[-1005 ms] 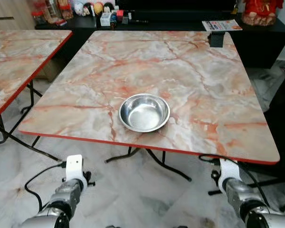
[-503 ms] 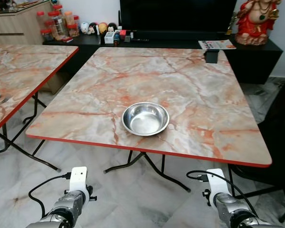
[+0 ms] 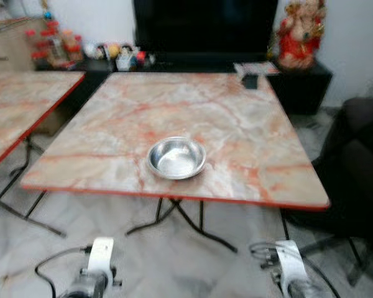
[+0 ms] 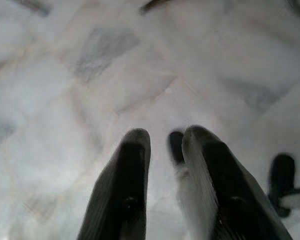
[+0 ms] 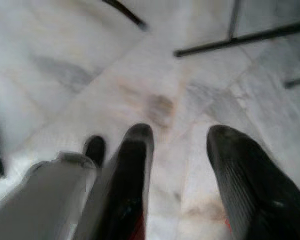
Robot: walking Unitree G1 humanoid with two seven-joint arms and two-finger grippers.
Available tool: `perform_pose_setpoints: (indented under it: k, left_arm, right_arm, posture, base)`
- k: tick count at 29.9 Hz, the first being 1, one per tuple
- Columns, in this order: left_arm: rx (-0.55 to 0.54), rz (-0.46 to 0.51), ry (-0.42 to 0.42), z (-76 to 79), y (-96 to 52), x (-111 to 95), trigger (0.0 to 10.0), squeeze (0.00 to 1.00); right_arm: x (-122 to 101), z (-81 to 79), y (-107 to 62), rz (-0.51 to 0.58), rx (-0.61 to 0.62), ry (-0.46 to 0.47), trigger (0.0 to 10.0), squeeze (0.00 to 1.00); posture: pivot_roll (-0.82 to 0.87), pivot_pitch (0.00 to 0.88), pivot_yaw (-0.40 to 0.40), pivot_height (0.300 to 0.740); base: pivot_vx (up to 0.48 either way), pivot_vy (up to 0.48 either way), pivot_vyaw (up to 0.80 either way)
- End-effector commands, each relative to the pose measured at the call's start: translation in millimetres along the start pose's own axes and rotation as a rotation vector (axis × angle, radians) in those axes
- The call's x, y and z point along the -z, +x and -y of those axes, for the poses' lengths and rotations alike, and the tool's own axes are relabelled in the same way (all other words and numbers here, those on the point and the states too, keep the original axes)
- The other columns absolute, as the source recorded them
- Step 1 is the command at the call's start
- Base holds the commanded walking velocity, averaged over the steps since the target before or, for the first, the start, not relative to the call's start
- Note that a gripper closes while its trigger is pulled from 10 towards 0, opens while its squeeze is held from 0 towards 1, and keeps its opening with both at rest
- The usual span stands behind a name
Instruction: Setting the table
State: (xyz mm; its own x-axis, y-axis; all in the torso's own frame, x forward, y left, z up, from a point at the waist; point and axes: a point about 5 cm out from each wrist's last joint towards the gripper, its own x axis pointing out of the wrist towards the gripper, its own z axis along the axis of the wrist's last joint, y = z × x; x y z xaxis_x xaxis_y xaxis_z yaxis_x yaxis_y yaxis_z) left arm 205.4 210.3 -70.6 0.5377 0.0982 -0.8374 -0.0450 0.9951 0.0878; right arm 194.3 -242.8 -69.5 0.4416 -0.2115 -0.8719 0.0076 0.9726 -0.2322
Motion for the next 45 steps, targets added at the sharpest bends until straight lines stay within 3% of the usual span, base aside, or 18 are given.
perform_pose_setpoints:
  k: [1,3,8,13,19,23,30,34,39,45]
  left_arm:
    - [-0.003,-0.021,-0.005,-2.3,-0.8,9.1,10.0,0.0]
    - [-0.002,-0.022,-0.006,-2.6,-1.0,10.7,10.0,0.0]
    - [-0.008,-0.077,0.003,-3.8,-6.9,49.4,10.0,0.0]
    - [-0.031,-0.084,-0.009,-12.2,-9.8,59.4,10.0,0.0]
    - [-0.05,0.003,-0.062,-18.3,-5.7,30.2,10.0,0.0]
    - [-0.032,0.014,-0.033,-14.4,-3.5,17.8,10.0,0.0]
    - [-0.046,0.063,-0.104,-8.8,-1.1,-1.0,10.0,0.0]
    - [-0.029,0.094,-0.14,-2.2,0.1,-13.5,10.0,0.0]
    - [-0.017,0.13,-0.155,1.6,0.5,-26.2,10.0,0.0]
    - [-0.017,0.145,-0.162,0.4,0.5,-34.2,10.0,0.0]
  right_arm:
    - [-1.7,1.0,-0.2,0.031,-0.017,-0.016,10.0,0.0]
    - [-0.2,1.5,-0.2,0.03,-0.019,-0.018,10.0,0.0]
    - [30.3,19.6,-2.6,0.029,-0.004,0.072,10.0,0.0]
    - [50.2,22.1,-4.5,-0.004,0.036,0.121,10.0,0.0]
    - [36.1,10.1,-2.8,0.057,-0.015,0.076,10.0,0.0]
    - [20.4,8.8,-1.5,0.075,-0.001,0.074,10.0,0.0]
    - [-8.1,12.1,-1.5,0.134,-0.002,0.07,10.0,0.0]
    - [-20.4,17.2,-2.3,0.161,0.008,0.131,10.0,0.0]
    - [-33.8,12.3,-2.8,0.186,-0.01,0.175,10.0,0.0]
    - [-46.7,13.1,-4.2,0.215,-0.017,0.161,10.0,0.0]
  posture:
    - [-0.13,0.025,0.038,0.736]
    - [-0.13,0.025,0.038,0.736]
    - [-0.16,0.035,0.08,0.736]
    - [-0.14,0.056,0.085,0.736]
    - [-0.1,0.07,0.093,0.736]
    - [-0.13,0.045,0.071,0.736]
    - [-0.14,0.0,0.042,0.736]
    - [-0.13,0.0,0.039,0.736]
    - [-0.12,0.0,0.035,0.736]
    - [-0.12,0.0,0.035,0.736]
  base:
    - [0.0,0.0,0.0]
    - [0.0,0.0,0.0]
    - [0.0,0.0,0.0]
    - [0.0,0.0,0.0]
    - [0.0,0.0,0.0]
    - [0.0,0.0,0.0]
    - [0.0,0.0,0.0]
    - [0.0,0.0,0.0]
    - [0.0,0.0,0.0]
    - [0.0,0.0,0.0]
